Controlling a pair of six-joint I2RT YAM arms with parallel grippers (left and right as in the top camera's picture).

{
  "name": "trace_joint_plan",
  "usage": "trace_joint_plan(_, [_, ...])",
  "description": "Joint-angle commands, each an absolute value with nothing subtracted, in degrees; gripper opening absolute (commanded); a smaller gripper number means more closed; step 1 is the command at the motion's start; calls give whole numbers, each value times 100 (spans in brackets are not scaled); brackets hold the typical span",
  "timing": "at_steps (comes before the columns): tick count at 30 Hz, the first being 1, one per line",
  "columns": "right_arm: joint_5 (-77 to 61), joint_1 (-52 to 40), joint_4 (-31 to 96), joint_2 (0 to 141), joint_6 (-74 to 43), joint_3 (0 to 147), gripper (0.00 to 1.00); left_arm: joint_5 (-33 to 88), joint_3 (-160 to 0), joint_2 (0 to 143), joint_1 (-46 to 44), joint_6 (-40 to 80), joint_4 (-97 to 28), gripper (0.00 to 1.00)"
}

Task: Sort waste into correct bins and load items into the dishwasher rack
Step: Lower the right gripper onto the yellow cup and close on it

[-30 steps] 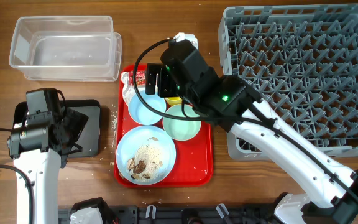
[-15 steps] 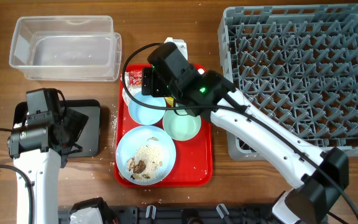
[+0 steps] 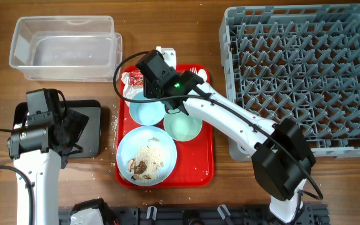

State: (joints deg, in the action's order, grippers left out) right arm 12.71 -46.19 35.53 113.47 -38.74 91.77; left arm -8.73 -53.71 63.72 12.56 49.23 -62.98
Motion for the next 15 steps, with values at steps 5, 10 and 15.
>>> trace_joint_plan(5, [1466, -4617, 3586, 11688, -4077, 9220, 59, -969, -5358, 6311, 1264, 5000, -6283, 100])
trace_joint_plan(10, [1555, -4617, 3546, 11907, -4259, 9220, 59, -969, -5358, 6311, 1264, 5000, -6285, 100])
trace_joint_plan(15, [1675, -4617, 3577, 11907, -4261, 9218, 56, -969, -5358, 6311, 1264, 4998, -6285, 100])
